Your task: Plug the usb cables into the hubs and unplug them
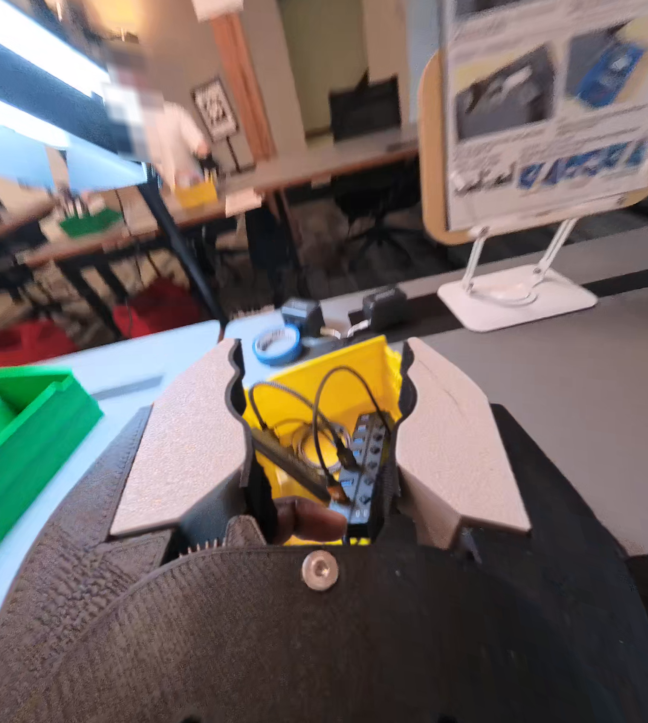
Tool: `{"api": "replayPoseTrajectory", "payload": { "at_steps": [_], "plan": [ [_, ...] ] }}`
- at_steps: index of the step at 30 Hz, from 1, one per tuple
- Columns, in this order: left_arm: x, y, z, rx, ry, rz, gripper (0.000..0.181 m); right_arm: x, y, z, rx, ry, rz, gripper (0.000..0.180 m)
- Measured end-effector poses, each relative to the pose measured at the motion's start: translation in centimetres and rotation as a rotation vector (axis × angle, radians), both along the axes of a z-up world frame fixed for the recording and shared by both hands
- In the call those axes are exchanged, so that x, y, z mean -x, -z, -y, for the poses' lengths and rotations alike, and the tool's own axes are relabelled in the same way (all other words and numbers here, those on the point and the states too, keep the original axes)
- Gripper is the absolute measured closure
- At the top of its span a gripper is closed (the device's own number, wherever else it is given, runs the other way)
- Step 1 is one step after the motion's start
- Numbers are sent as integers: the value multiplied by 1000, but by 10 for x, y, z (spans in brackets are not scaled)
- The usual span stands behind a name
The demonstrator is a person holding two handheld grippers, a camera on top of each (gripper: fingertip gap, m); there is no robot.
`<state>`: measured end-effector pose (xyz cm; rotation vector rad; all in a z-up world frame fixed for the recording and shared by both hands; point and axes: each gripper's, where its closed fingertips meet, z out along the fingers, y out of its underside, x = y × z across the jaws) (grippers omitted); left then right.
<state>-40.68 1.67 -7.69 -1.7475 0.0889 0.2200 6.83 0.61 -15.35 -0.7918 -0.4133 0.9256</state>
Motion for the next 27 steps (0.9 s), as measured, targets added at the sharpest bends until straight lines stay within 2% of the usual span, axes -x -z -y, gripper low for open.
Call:
{"api": "replayPoseTrajectory", "payload": {
  "at_steps": [2, 4, 7, 12, 17, 20, 22, 25, 27],
  "plan": [
    [14, 34, -11, 129, -55, 100, 100, -1, 0, 0, -2, 5, 2, 94],
    [13, 74, -21, 271, -29, 170, 96, -1, 6, -6, 41, -8, 6, 94],
    [7, 125, -29, 451, 44, 160, 98, 4, 16, -14, 107, -39, 25, 94],
    [15, 163, -36, 611, 3, 202, 106, 20, 28, -17, 141, -67, 119, 94],
    [2, 223, -5, 964, 116, 224, 110, 19, 29, -16, 125, -36, 136, 96],
    [7, 232, -3, 1055, 81, 254, 124, 18, 29, -16, 143, -55, 119, 97],
    [8, 233, -6, 1055, 100, 196, 124, 15, 26, -14, 135, -51, 108, 99],
    [9, 212, -16, 910, 154, 116, 124, 14, 26, -14, 136, -39, 112, 99],
    [19, 184, -19, 778, 120, -17, 124, 14, 26, -14, 132, -34, 116, 100]
  ]
}}
